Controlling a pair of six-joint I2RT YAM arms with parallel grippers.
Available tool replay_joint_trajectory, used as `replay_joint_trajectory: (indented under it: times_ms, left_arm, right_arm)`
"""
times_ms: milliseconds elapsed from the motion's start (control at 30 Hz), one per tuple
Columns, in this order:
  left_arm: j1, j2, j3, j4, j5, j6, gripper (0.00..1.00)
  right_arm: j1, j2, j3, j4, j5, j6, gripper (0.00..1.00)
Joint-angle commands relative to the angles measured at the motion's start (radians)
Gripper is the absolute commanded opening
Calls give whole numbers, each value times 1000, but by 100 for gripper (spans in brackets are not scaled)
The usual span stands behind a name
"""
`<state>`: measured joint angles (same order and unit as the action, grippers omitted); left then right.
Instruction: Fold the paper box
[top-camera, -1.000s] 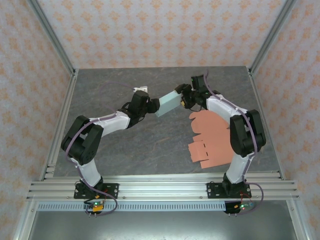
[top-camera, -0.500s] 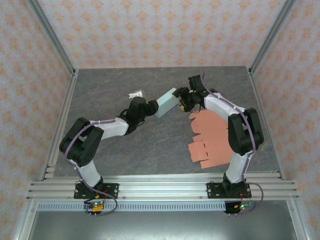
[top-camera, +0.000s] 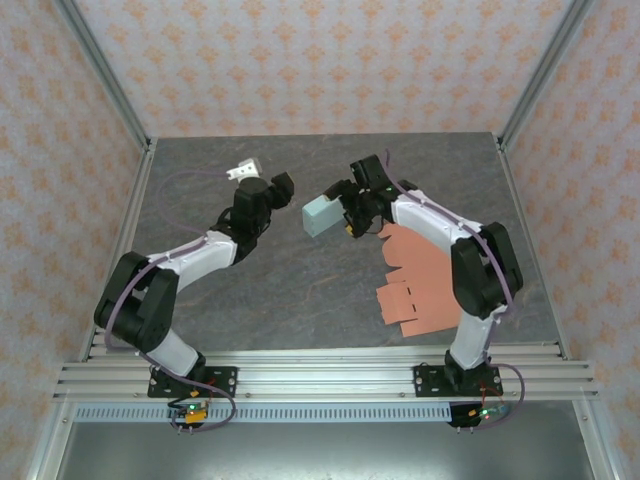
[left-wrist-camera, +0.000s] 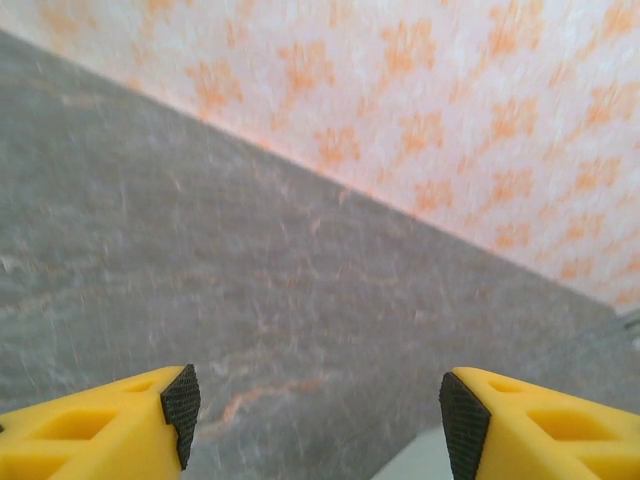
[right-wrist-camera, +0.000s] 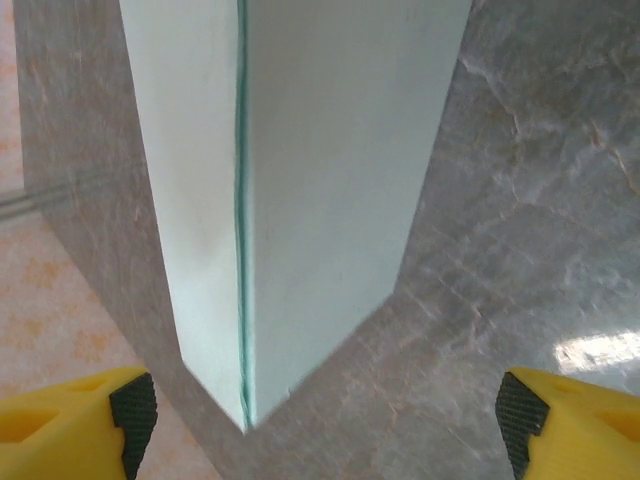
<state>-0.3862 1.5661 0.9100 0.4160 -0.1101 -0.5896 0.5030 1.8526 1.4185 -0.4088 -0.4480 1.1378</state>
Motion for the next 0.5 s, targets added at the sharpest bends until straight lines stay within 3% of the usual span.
replay_joint_trajectory:
  times_ms: [0,100,300,400,467]
  left_arm:
    - [26,-19,64,-86,-27,43,68]
    - [35,-37,81,-169,-36,50,68]
    - [51,-130,-7,-267,-101,43,69]
    - [76,-172,-57,-280,-90,28,69]
    - [93,-187,-63,-306,-84,26,69]
  right_arm:
    - [-5,107,128,-49,-12,58,89]
    - [-5,184,216,-67,-47,43,89]
    - [2,262,308,-168,54,-24,88]
    - [3,243,231,-112,101,6,85]
    - [3,235,187,-48,87,36,78]
